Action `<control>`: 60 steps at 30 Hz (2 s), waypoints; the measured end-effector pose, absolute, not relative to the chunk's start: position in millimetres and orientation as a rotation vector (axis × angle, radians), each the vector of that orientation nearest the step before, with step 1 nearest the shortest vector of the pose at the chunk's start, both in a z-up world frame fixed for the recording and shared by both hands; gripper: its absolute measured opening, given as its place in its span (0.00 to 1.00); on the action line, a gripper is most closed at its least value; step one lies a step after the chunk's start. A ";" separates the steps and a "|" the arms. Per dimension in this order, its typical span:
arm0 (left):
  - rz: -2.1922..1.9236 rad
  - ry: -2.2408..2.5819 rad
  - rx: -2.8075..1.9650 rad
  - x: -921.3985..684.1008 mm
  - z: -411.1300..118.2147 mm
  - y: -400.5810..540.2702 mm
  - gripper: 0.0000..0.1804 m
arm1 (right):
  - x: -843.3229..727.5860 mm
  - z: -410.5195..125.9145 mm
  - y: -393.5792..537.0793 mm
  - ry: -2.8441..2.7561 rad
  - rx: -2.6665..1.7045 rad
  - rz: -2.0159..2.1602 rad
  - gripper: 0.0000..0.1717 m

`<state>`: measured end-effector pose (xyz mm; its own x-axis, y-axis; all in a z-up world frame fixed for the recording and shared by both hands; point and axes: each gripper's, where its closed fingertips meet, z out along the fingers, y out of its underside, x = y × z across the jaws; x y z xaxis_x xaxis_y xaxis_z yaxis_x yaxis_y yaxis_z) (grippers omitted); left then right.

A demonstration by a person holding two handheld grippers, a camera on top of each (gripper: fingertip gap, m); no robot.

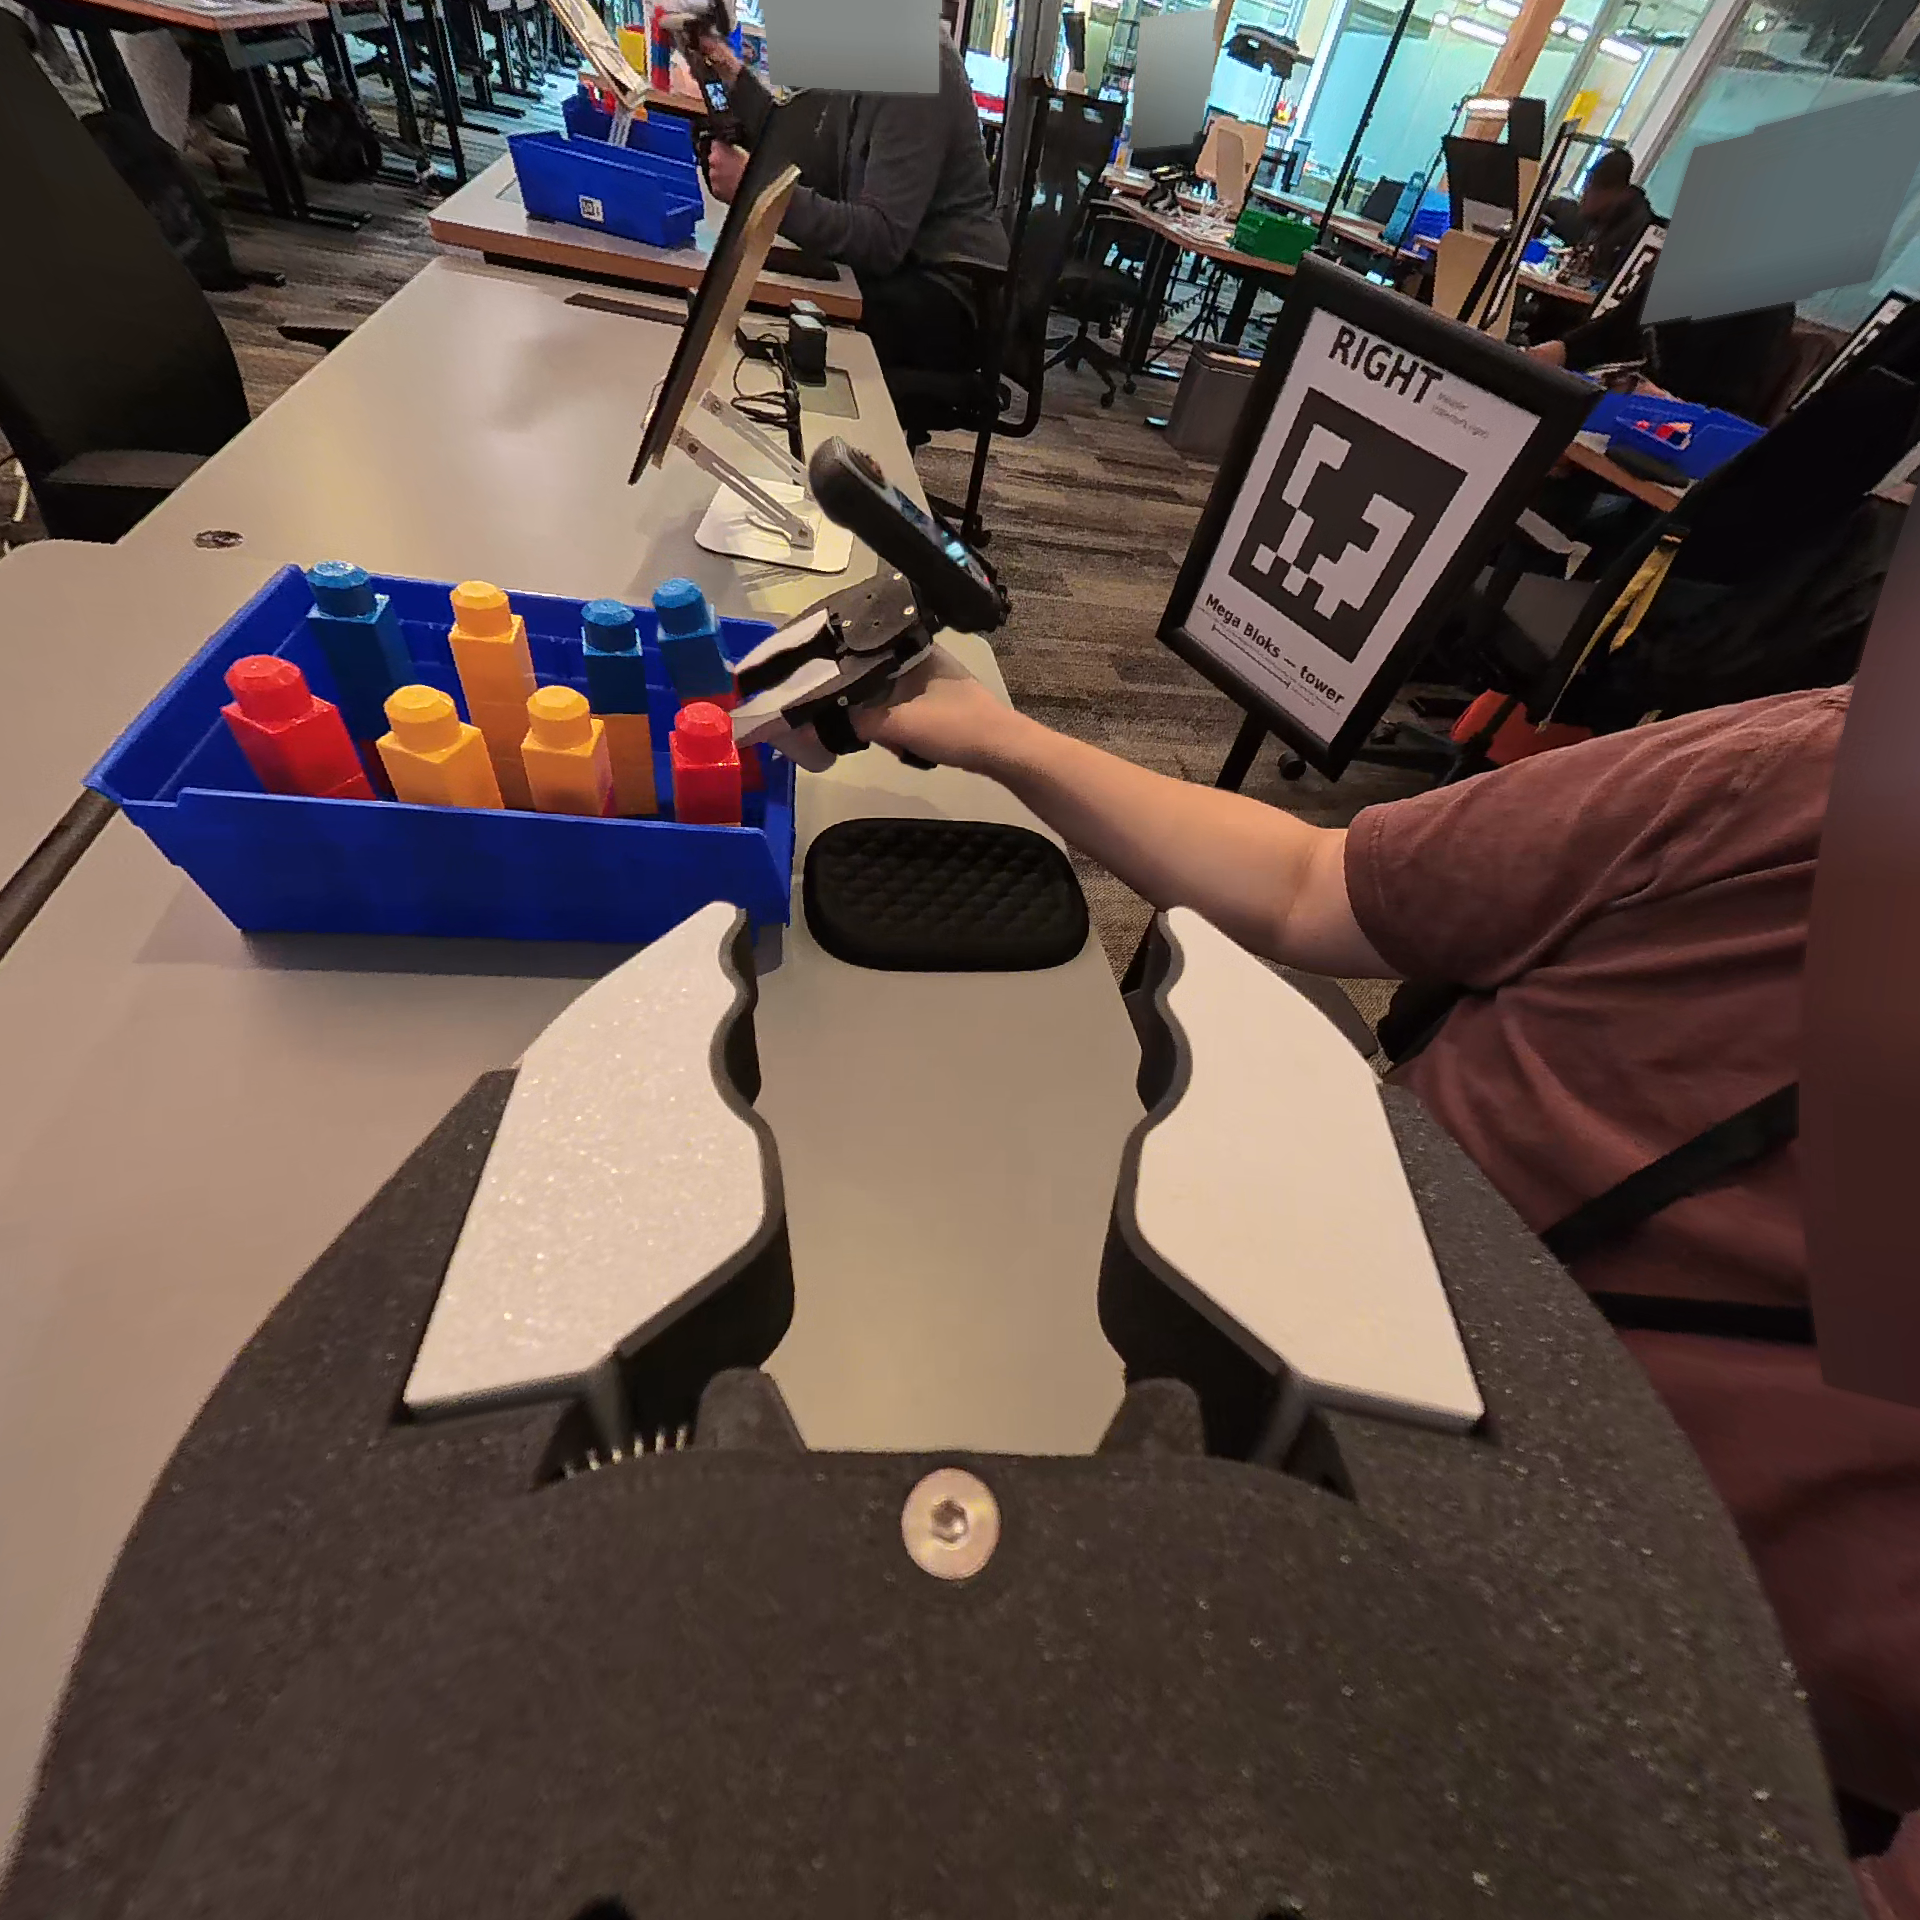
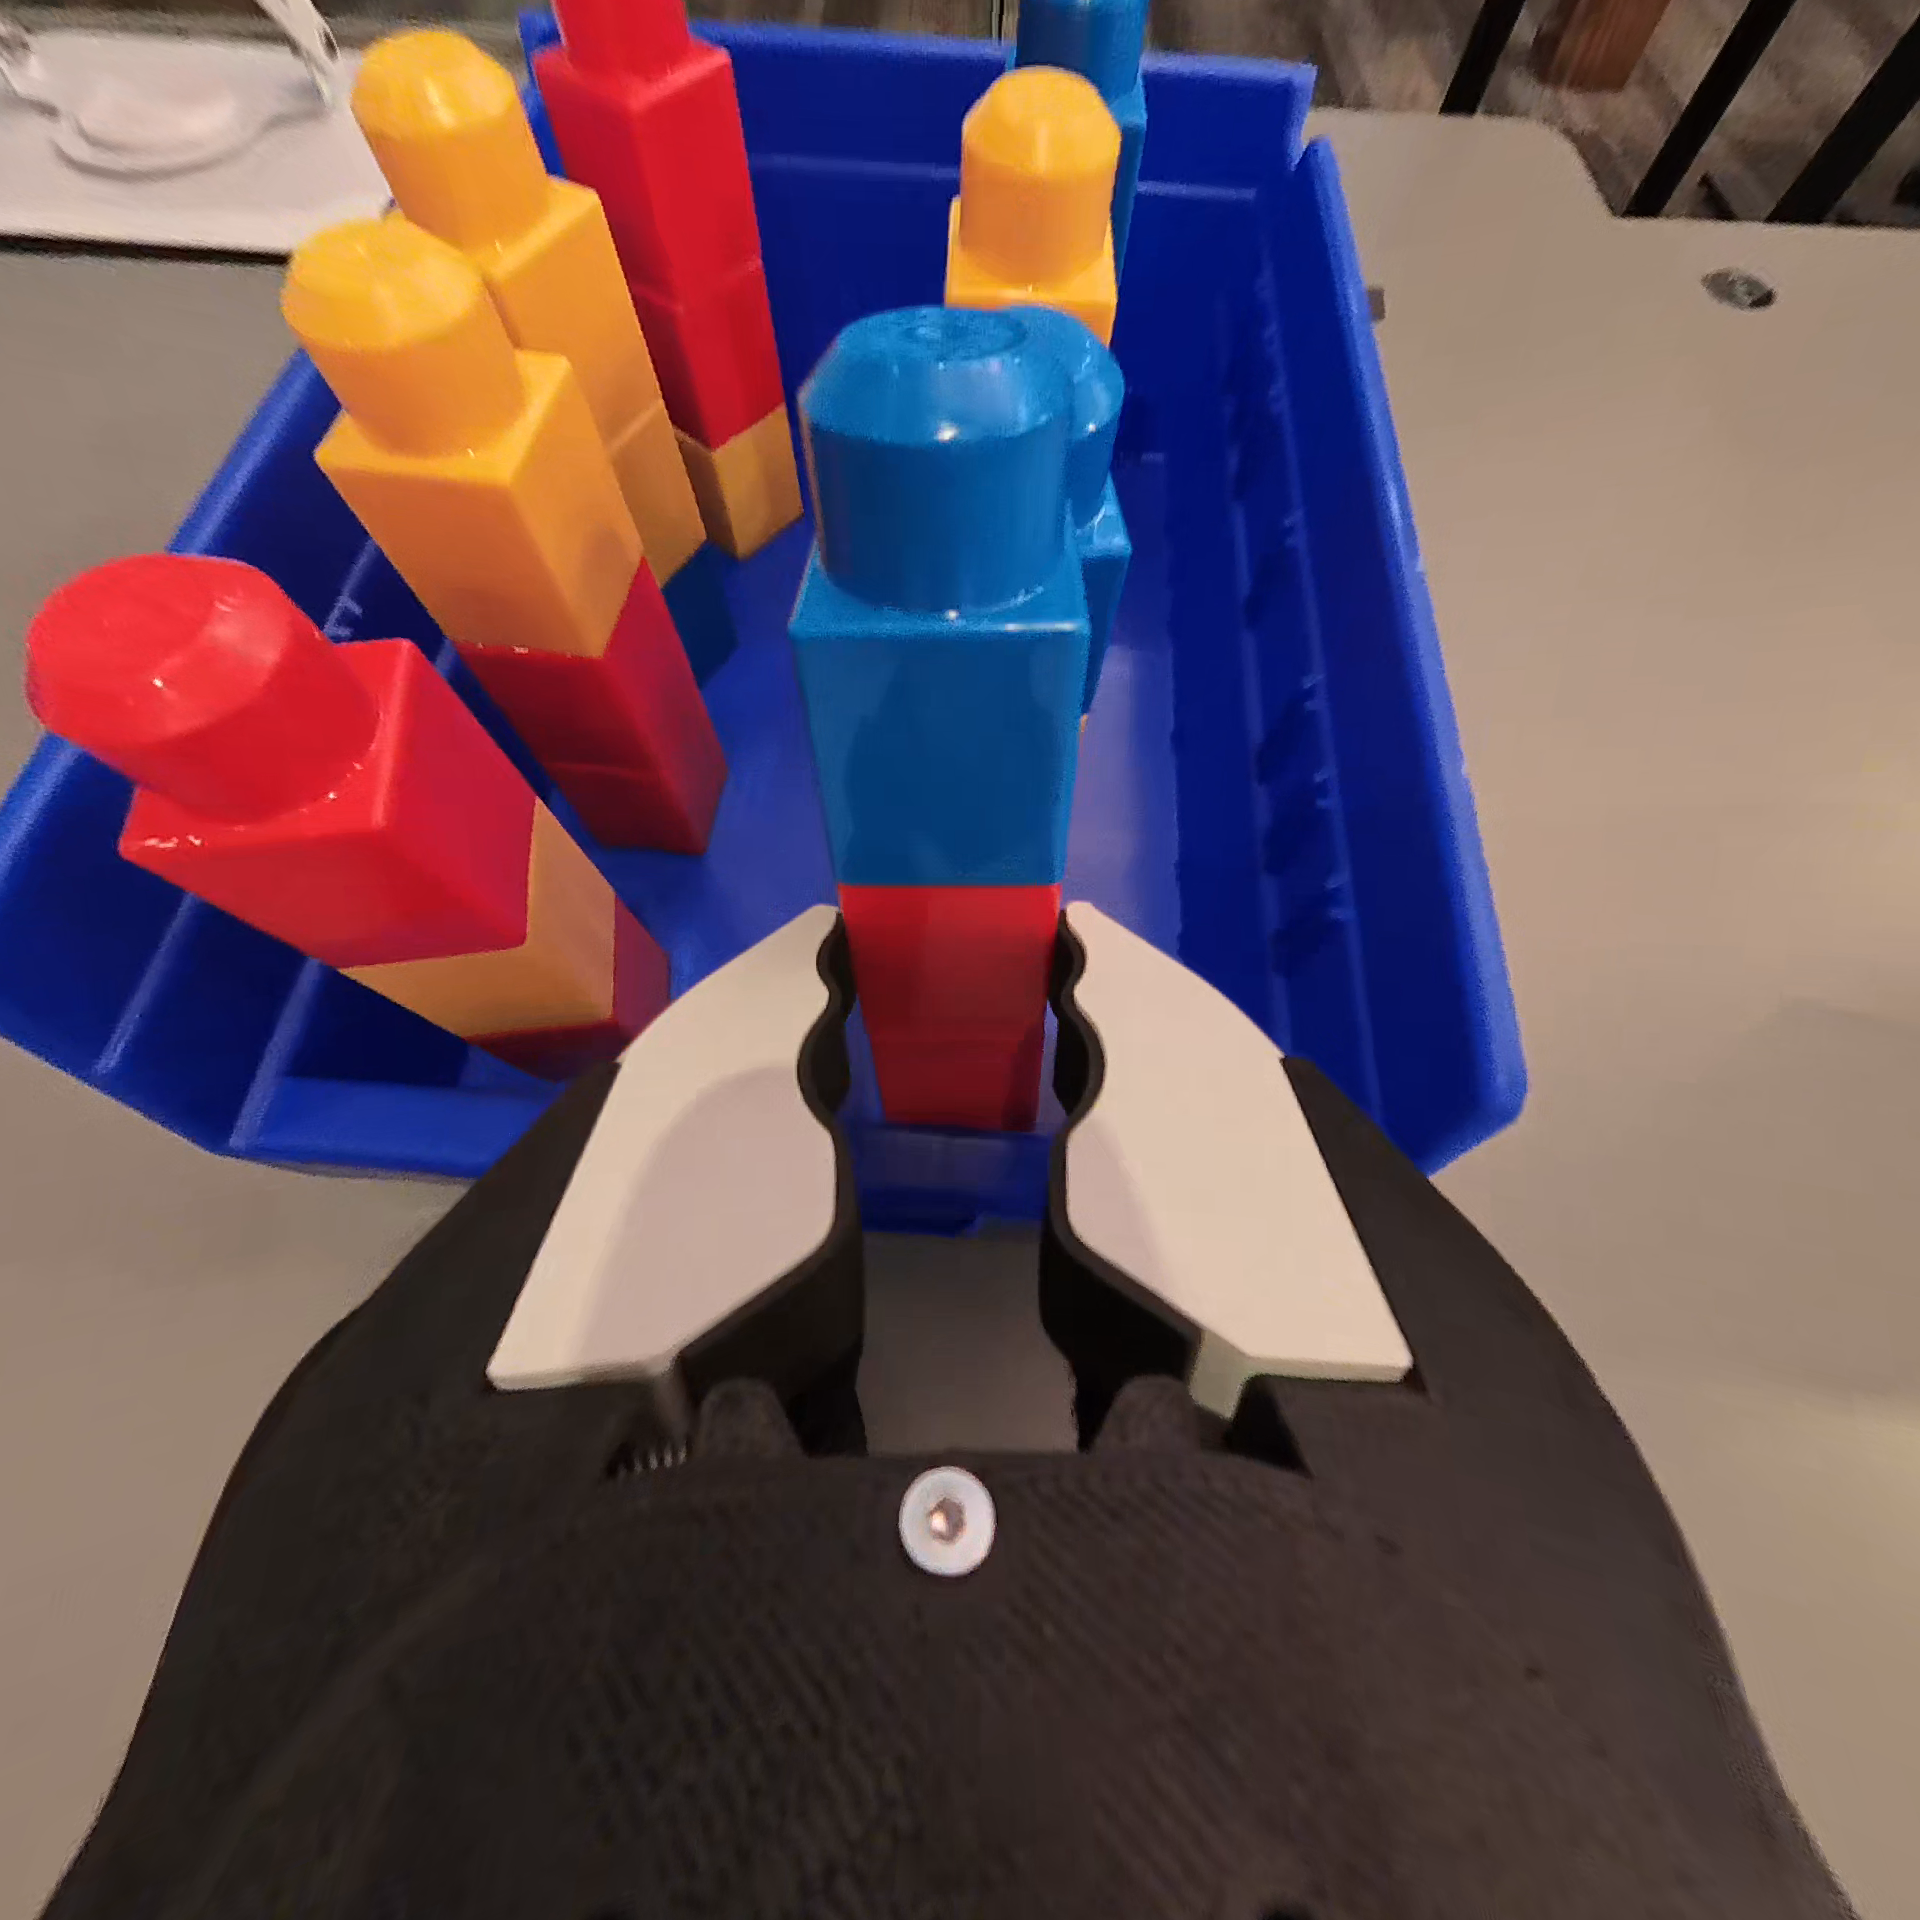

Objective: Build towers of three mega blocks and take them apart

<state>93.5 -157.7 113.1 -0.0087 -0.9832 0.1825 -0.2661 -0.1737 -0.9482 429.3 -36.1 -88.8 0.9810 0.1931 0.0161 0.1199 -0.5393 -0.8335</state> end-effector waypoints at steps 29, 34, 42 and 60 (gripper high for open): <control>-1.212 1.363 -1.573 100.7 102.0 -153.9 0.39 | 432.3 -116.9 -36.4 -0.246 -2.440 0.125 0.22; -1.211 1.366 -1.579 101.0 100.8 -153.5 0.39 | 434.9 -116.8 -39.1 -0.258 -2.447 0.085 0.22; -1.177 1.293 -1.571 77.8 114.0 -146.9 0.40 | 419.4 -56.4 -102.8 -0.306 -2.322 0.271 0.30; -0.602 0.343 -1.902 -153.9 101.2 -48.2 0.40 | 500.0 -55.7 24.8 -0.365 -2.510 0.252 0.27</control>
